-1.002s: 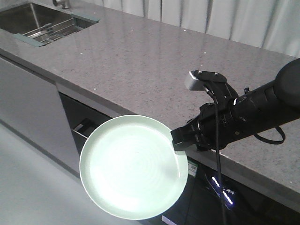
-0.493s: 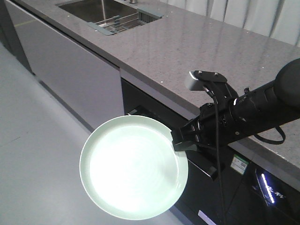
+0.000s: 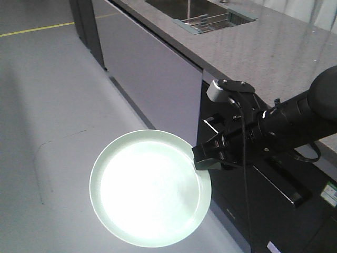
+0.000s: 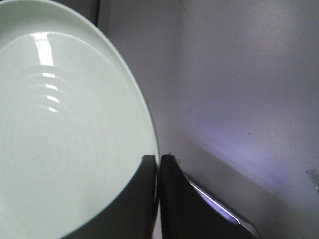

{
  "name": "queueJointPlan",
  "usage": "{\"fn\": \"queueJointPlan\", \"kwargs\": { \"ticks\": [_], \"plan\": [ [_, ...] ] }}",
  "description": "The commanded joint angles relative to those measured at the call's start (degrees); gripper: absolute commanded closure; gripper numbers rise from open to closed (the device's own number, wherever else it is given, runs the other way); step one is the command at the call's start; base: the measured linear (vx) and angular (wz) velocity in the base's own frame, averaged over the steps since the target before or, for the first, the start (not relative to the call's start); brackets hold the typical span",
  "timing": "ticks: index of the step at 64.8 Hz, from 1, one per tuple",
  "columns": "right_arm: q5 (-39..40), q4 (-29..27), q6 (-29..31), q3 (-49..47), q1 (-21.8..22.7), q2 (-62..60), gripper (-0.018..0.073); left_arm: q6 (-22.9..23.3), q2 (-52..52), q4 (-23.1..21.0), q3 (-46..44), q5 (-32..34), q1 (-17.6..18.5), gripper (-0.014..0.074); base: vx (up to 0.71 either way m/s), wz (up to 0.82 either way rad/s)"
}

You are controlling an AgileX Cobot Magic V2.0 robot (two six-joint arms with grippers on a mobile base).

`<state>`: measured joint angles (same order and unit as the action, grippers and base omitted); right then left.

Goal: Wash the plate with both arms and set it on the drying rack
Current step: 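Drive the base away from the counter holding the plate in the right gripper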

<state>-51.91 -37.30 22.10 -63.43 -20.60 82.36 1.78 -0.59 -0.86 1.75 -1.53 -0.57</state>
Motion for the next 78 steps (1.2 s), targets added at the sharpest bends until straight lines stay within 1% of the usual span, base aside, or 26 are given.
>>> {"fn": "queueJointPlan", "kwargs": {
  "ticks": [1,44,78],
  "plan": [
    [1.27,-2.43,0.50,-1.48,0.19,-2.23,0.0561,0.20,-0.84,-0.12,-1.68,4.17,0.31,0.0603,-0.10,0.47],
    [1.21,-2.43,0.50,-1.48,0.19,-2.23,0.0561,0.20,-0.84,-0.12,-1.68,4.17,0.31,0.0603,-0.09,0.51],
    [1.21,-2.43,0.44,-1.48,0.19,-2.23,0.0561,0.20,-0.84,-0.12,-1.68,4.17,0.31,0.0603,-0.04,0.37]
  ]
}}
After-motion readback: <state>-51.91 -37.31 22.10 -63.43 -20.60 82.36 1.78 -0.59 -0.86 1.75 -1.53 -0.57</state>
